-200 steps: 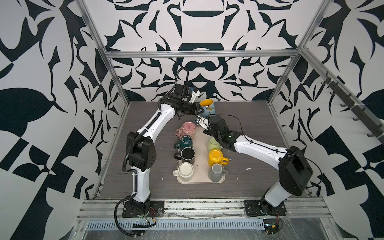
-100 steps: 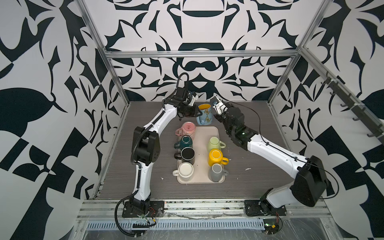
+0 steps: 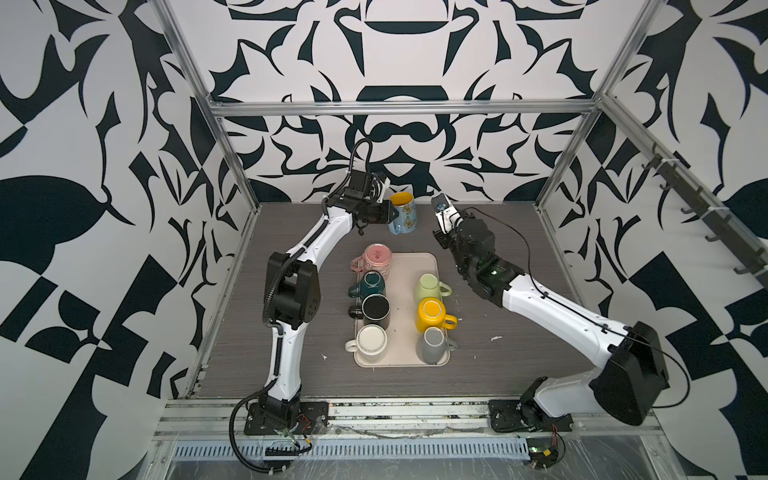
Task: Turn the mug right side up
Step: 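Carry the upright light-blue mug with the left gripper beyond the tray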
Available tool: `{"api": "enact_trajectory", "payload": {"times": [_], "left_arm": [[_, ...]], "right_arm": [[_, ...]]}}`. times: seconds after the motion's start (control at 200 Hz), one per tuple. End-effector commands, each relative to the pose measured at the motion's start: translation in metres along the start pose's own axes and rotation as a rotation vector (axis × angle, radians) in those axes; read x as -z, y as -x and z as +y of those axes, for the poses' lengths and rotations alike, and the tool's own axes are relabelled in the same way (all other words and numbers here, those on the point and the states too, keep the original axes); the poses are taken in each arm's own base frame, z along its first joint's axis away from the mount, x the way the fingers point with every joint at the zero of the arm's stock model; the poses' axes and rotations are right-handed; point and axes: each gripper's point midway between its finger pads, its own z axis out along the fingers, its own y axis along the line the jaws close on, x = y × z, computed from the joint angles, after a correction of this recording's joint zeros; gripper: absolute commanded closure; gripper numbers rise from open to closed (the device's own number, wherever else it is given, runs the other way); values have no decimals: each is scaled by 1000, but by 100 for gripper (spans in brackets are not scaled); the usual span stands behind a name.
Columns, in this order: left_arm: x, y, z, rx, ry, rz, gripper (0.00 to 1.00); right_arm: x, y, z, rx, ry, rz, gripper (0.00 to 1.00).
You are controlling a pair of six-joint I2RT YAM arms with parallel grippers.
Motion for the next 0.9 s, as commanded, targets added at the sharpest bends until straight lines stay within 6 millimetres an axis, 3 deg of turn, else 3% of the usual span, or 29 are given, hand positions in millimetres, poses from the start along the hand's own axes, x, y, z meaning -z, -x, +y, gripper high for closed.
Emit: {"api": "enact_trajectory", "payload": {"times": [0.0, 0.265, 0.4, 0.645, 0.895], "left_arm": [[54, 60, 9, -83, 90, -233, 100], [110, 68, 85, -43, 300, -346, 100], [130, 59, 114, -45, 388, -363, 100], [134, 30, 147, -6, 447, -351, 100], [121, 10, 165, 40, 454, -368, 100]], "right_arm": [[15, 7, -14, -137, -13, -5, 79], [30, -7, -6, -285, 78, 90, 73], [38, -13, -1, -348, 121, 132, 71], [47, -26, 6, -418, 157, 185, 70], [49, -32, 12, -470, 180, 184, 70]]}}
